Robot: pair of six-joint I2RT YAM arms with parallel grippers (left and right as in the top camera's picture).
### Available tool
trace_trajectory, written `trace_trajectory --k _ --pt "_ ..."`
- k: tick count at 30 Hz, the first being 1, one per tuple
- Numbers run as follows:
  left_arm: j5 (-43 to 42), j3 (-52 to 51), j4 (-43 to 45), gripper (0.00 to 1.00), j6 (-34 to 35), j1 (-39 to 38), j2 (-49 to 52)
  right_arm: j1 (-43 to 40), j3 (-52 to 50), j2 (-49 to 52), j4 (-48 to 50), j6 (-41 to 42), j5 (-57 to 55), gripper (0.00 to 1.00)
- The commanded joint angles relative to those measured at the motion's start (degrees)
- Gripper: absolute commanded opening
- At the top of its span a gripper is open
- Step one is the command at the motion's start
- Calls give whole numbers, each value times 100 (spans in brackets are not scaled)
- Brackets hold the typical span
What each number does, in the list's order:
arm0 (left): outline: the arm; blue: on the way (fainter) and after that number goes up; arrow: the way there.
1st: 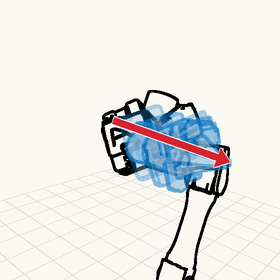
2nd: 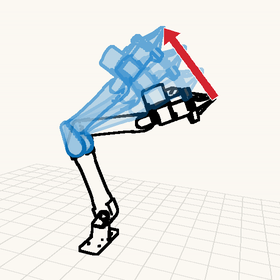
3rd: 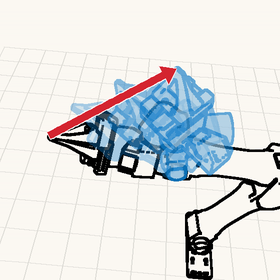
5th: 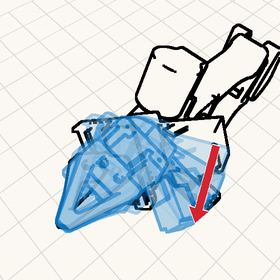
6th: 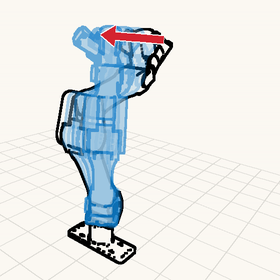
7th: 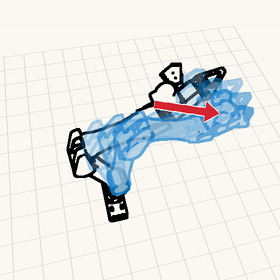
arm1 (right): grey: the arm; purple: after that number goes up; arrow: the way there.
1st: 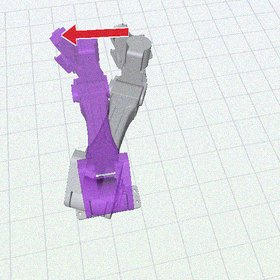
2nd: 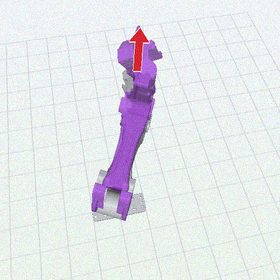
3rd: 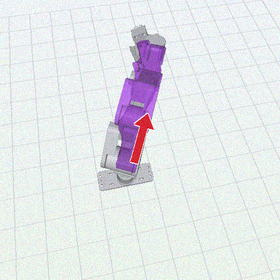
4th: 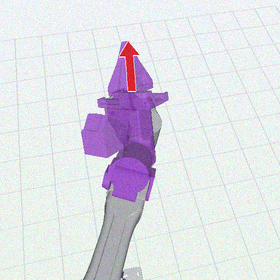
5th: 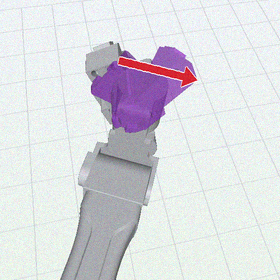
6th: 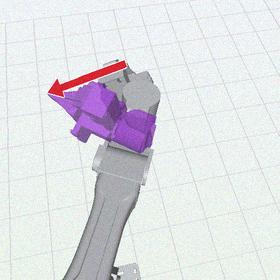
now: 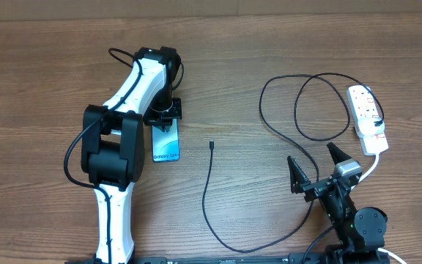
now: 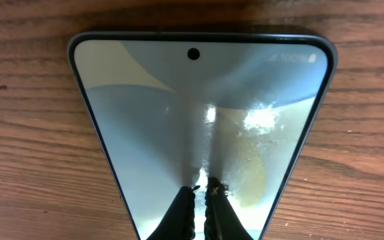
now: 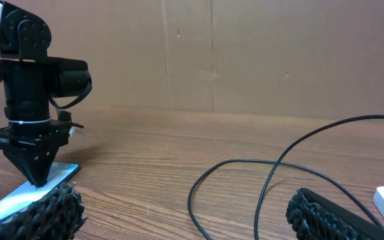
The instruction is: Plug charger to phone and switch on socket
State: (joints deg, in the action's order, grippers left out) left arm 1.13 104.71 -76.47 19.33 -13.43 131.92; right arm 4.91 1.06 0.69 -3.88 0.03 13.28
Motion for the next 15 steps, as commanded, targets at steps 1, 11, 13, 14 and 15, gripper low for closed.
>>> trace_trajectory --k 1,11,13,14,15 --pt "26 317 -299 4 -2 48 50 17 -59 -35 33 20 -13 100" --pt "-114 682 -863 63 -7 15 -4 17 -59 -35 33 20 -13 100" --pt "-109 673 -872 93 -7 17 -4 17 -59 -35 33 20 -13 100" --pt "-92 654 -872 99 -4 17 -4 17 -59 -35 33 20 -13 100" --pt "-90 627 -866 100 -4 17 -4 17 -59 -35 33 20 -13 100"
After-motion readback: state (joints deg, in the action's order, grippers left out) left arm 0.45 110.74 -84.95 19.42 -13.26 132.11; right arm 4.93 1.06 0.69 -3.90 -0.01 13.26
